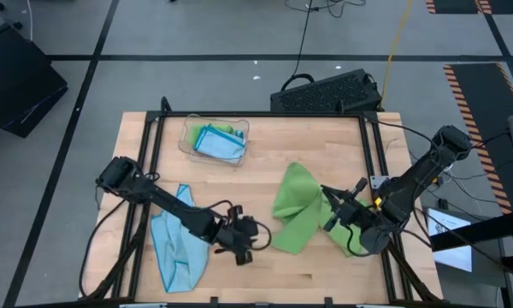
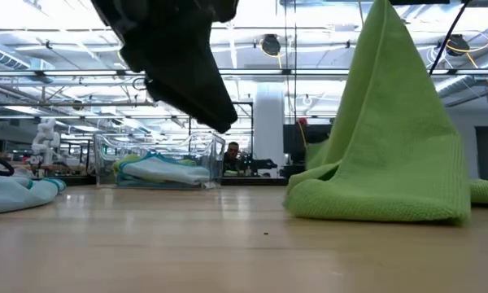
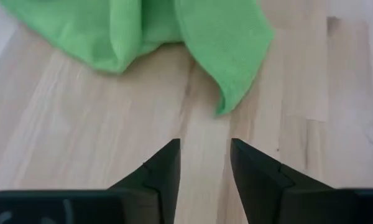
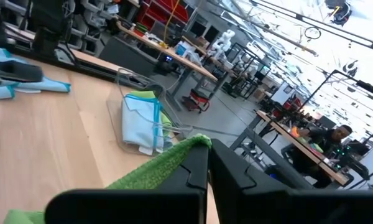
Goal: Fold microfiber towels
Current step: Fold the top green microfiber cloth
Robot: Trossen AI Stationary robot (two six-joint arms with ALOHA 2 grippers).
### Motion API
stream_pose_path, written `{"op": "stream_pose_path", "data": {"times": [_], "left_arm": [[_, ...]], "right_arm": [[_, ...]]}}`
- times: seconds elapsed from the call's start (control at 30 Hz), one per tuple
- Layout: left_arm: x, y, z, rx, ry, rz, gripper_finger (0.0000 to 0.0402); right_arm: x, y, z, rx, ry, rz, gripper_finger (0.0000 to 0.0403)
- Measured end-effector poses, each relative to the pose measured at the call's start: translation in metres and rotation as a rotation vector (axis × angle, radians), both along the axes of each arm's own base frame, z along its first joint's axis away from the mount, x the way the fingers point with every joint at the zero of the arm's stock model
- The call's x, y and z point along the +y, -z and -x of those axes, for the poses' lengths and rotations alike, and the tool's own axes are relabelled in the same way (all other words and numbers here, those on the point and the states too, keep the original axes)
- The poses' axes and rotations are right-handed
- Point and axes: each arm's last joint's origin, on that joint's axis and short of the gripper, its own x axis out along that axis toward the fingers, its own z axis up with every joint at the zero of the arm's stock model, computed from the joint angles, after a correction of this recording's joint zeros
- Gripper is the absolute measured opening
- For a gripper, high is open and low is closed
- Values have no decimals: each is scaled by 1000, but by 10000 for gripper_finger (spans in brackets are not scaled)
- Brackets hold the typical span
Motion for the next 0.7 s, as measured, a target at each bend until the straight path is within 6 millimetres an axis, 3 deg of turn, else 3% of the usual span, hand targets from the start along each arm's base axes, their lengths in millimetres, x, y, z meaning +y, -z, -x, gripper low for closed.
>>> {"op": "stream_pose_path", "data": {"times": [0.13, 0.37, 0.5, 0.7], "left_arm": [[-6, 5, -6, -47, 113, -101, 132], [-14, 37, -22, -89, 233, -204, 136], [-14, 58, -25, -47, 272, -248, 170], [-4, 63, -31, -44, 264, -297, 230]], "right_arm": [[0, 0, 0, 1, -1, 1, 2], [0, 0, 0, 3, -3, 0, 3], [0, 0, 0, 5, -5, 1, 3], [1, 0, -1, 16, -25, -7, 3]]}}
